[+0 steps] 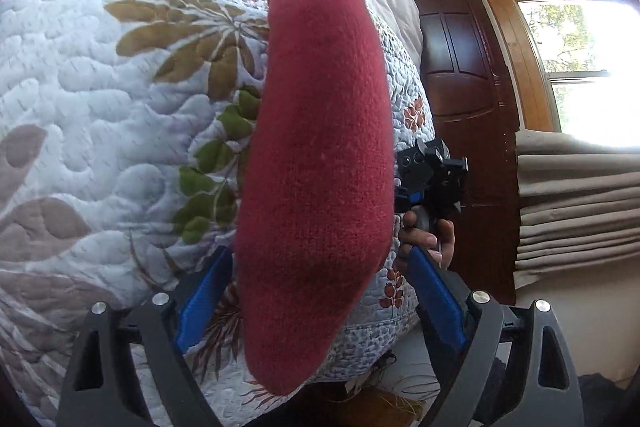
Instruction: Fold small clothes
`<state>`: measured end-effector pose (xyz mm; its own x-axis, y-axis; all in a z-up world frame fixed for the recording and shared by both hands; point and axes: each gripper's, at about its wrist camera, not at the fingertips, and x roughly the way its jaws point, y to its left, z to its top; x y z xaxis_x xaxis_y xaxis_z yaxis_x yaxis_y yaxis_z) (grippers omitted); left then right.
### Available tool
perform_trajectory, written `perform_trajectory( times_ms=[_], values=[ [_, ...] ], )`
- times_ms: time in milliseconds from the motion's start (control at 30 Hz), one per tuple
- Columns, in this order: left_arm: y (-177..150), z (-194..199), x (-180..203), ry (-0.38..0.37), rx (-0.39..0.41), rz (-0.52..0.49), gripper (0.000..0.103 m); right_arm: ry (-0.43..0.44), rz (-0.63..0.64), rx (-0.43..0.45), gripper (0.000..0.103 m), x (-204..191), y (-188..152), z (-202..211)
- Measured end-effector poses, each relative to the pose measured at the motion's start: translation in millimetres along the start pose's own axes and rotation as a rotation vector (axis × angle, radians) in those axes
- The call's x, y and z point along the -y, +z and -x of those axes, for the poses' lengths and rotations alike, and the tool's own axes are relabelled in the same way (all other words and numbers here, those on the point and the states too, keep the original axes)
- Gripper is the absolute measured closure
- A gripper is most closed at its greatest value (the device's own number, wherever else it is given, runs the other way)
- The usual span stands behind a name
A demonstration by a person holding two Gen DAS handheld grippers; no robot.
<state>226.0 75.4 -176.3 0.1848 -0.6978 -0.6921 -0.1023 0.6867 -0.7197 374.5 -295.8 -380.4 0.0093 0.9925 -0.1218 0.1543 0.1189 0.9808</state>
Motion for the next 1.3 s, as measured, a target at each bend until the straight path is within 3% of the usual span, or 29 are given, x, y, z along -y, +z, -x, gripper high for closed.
perform_trajectory(
  times_ms=[267,367,467,567,633,700,800,1000,1300],
  values=[
    [0.8,-26.6,0.7,0.018,-0.058,0.006,0.013,0.038,0.040,-0.032,0.007,-14.5,8.6,-16.8],
    [1.9,-32.7,-1.1,0.026,-0.063,0.015,0.011,0.019,0.010,-0.011,0.016,-2.1,19.8,-18.5],
    [3.4,-34.2,-3.9,-0.004,-0.059,0.036,0.011,0.024,0.002,-0.001,0.013,-5.3,14.2,-16.3],
    [4.4,-34.5,-2.6,0.020,-0.055,0.035,0.014,-0.002,0.030,-0.001,0.013,-21.4,14.9,-29.5],
    [4.6,-32.5,-1.5,0.042,-0.050,0.046,0.027,-0.032,0.044,0.008,0.023,-28.0,14.5,-30.1],
    [4.2,-28.6,-3.7,0.050,-0.046,0.055,0.037,-0.040,0.042,0.023,0.054,-30.5,11.4,-25.3],
    [1.2,-23.9,-5.6,0.054,-0.036,0.049,0.048,-0.054,0.075,0.051,0.069,-47.1,3.1,-20.5],
    [-0.9,-9.4,1.3,-0.001,-0.028,0.036,0.065,-0.100,0.138,0.094,0.076,-92.1,-13.7,-14.7],
    [-6.2,46.9,6.3,-0.041,0.039,-0.020,0.070,-0.143,0.244,0.105,0.077,-175.9,-44.2,-51.2]
  ],
)
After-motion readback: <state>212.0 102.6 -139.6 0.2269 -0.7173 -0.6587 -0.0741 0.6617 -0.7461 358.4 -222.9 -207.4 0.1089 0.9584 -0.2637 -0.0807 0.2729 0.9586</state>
